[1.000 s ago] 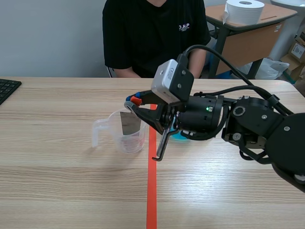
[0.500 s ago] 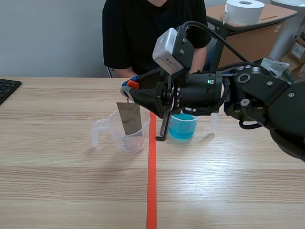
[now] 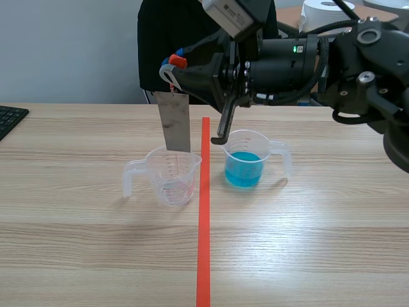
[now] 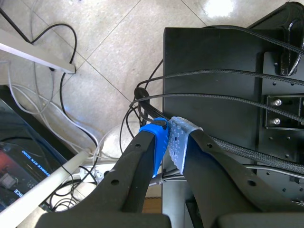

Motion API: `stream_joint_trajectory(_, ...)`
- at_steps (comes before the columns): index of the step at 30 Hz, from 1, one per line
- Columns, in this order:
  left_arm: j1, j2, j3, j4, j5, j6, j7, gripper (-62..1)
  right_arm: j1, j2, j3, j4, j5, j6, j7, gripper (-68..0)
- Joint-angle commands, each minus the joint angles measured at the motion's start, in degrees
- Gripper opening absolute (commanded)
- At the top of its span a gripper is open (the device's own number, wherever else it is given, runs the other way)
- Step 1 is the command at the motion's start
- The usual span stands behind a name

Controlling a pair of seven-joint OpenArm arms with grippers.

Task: Do the redox reaction experiment.
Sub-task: 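Move the plate over the blue solution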

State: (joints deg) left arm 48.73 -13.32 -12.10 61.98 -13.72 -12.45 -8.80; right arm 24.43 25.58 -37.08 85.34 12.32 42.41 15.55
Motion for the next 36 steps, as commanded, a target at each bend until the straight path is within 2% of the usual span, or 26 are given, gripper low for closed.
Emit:
stream_joint_trajectory(1, 0.63, 0.28, -0.07, 0.55, -0.15, -0.37, -0.31, -56.2, 1.99, 1.2, 1.57, 1.97, 2.6, 0.31, -0.44, -66.2)
stream_joint_trajectory(8, 0.61, 0.26, -0.07, 0.55, -0.15, -0.35, -0.24, -56.2, 1.97, 6.25, 5.51, 7.82, 11.65, 0.31, -5.38, -66.2)
stream_joint_trajectory(15, 0.61, 0.26, -0.09, 0.55, -0.15, -0.33, -0.42, -56.2, 1.97, 11.54, 9.14, 8.55, 19.3, 0.31, -8.9, -66.2)
stream_joint_trajectory(25, 0.61, 0.28, -0.09, 0.55, -0.15, -0.33, -0.39, -56.2, 1.95, 18.62, 10.19, 8.35, 22.25, 0.31, -9.25, -66.2)
stream_joint_trajectory(30, 0.61, 0.28, -0.09, 0.55, -0.15, -0.33, -0.39, -56.2, 1.95, 19.32, 10.19, 7.17, 22.27, 0.31, -9.25, -66.2)
stream_joint_trajectory(36, 0.63, 0.28, -0.09, 0.55, -0.15, -0.33, -0.37, -56.2, 1.97, 19.28, 10.19, 2.99, 24.44, 0.31, -8.04, -66.2)
